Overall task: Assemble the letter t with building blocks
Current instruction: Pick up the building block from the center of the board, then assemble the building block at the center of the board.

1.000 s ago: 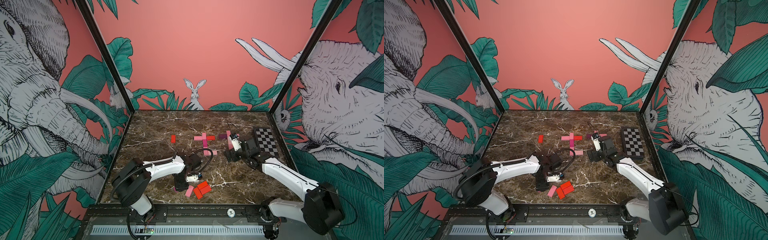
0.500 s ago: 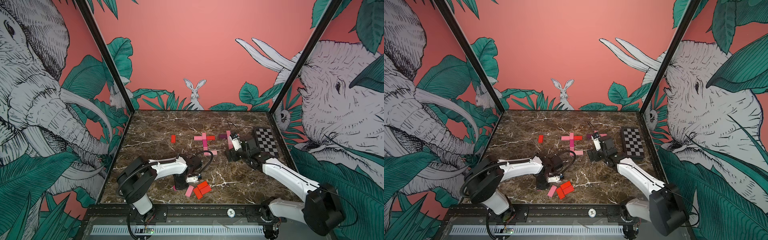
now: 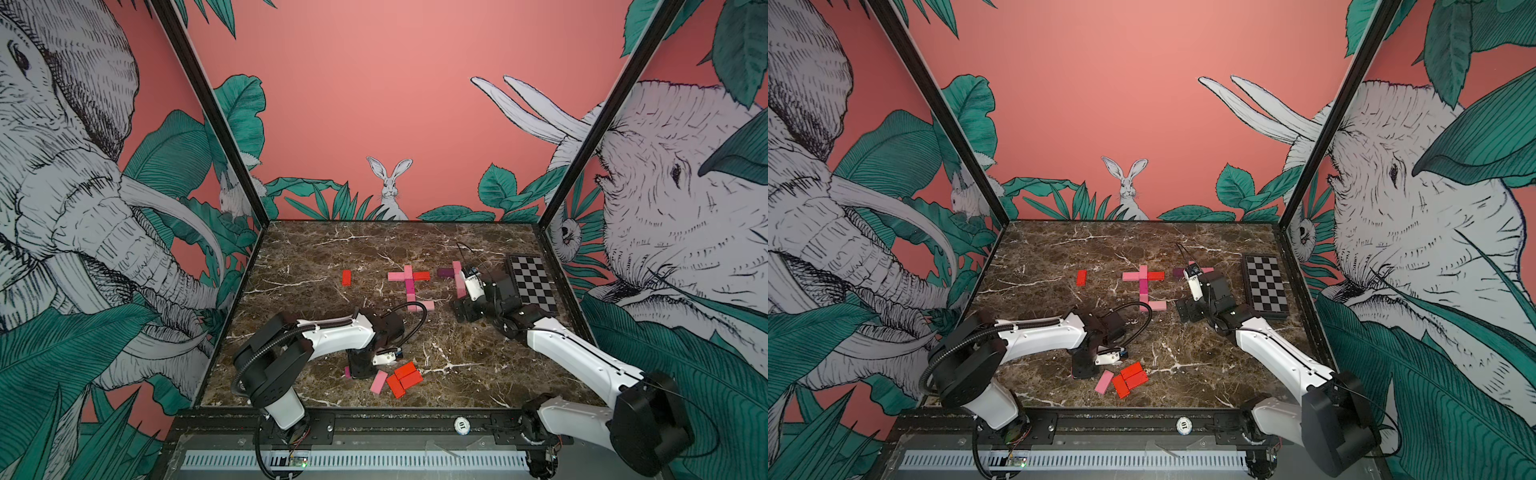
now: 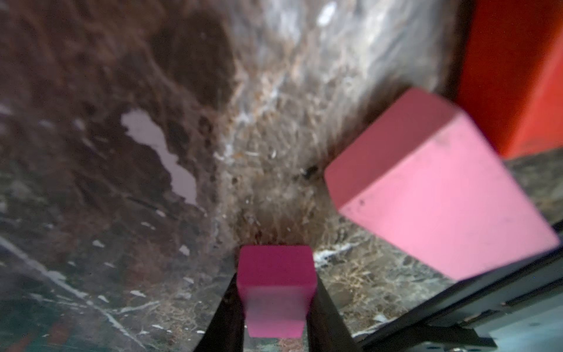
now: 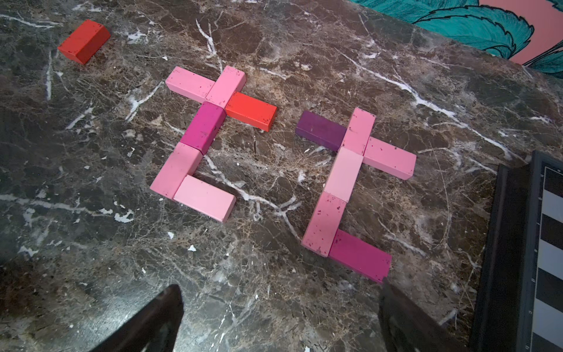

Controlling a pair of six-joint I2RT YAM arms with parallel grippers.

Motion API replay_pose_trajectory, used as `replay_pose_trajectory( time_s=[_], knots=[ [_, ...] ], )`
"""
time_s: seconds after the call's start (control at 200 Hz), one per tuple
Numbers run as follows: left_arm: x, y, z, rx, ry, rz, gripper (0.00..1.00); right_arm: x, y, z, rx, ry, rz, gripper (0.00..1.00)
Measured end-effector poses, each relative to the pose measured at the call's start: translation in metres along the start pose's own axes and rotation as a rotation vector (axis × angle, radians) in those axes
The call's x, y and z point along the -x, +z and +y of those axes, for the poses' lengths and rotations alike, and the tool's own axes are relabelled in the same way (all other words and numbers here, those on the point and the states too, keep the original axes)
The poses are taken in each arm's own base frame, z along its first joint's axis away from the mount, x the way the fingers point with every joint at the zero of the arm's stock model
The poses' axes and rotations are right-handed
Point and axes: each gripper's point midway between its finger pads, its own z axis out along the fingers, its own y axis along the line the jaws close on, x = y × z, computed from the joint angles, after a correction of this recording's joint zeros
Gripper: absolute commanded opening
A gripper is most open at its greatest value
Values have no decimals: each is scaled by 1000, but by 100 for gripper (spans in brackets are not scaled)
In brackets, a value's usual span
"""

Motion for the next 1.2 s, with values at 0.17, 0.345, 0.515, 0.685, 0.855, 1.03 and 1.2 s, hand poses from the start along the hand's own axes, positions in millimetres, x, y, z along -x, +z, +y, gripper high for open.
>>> replay_pose_trajectory(
  time_s=[0.17,0.345,0.515,0.685,0.855,1.03,1.2],
  knots=[
    [-21,-26,30,91,-95,-106,17,0,0,0,-2,0,0,97],
    [-54,-54,74,228,-220,-181,2,0,0,0,-1,0,0,97],
    [-73,-61,107,267,-243,-170,0,0,0,0,2,0,0,97],
    [-86,-77,165,308,-289,-176,0,3,-3,0,1,1,-12,97],
    [-96,-80,219,340,-287,-183,0,4,-5,-1,-3,1,-19,97],
    [-94,-70,244,314,-166,-200,0,4,-5,-3,-18,1,-18,98],
    [-89,-66,272,306,-90,-227,0,4,-5,-5,-30,-1,-18,98]
  ],
)
